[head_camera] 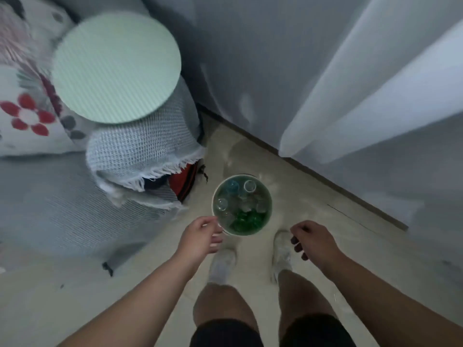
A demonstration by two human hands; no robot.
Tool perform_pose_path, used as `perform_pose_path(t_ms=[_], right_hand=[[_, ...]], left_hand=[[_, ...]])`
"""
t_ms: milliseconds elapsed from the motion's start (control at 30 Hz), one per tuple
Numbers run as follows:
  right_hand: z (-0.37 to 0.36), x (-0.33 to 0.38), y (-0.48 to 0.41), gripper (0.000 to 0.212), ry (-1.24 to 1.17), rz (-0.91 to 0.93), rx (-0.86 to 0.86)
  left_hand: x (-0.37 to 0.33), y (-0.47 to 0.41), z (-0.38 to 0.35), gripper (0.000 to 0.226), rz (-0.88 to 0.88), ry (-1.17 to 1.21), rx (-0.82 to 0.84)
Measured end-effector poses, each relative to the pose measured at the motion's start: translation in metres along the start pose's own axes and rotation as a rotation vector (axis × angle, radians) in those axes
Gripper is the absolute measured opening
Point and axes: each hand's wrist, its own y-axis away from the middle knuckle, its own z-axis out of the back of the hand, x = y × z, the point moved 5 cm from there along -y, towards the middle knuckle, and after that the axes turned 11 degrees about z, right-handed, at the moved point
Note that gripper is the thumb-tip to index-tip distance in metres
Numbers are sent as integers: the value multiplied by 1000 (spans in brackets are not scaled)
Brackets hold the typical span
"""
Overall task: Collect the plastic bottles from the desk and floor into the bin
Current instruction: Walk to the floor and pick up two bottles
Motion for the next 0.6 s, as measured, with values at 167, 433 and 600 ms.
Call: perform_pose_path(t_ms=[167, 433, 600], right_hand=[[42, 28, 132, 16, -73, 4, -93], [73, -27, 303, 16, -346, -31, -330], [60, -128, 397, 15, -579, -144, -525]], left_hand=[[-16, 111, 36, 20, -109, -219, 32], [-25, 224, 28, 18, -305, -607, 142], [5, 254, -32, 17, -386, -886, 190]])
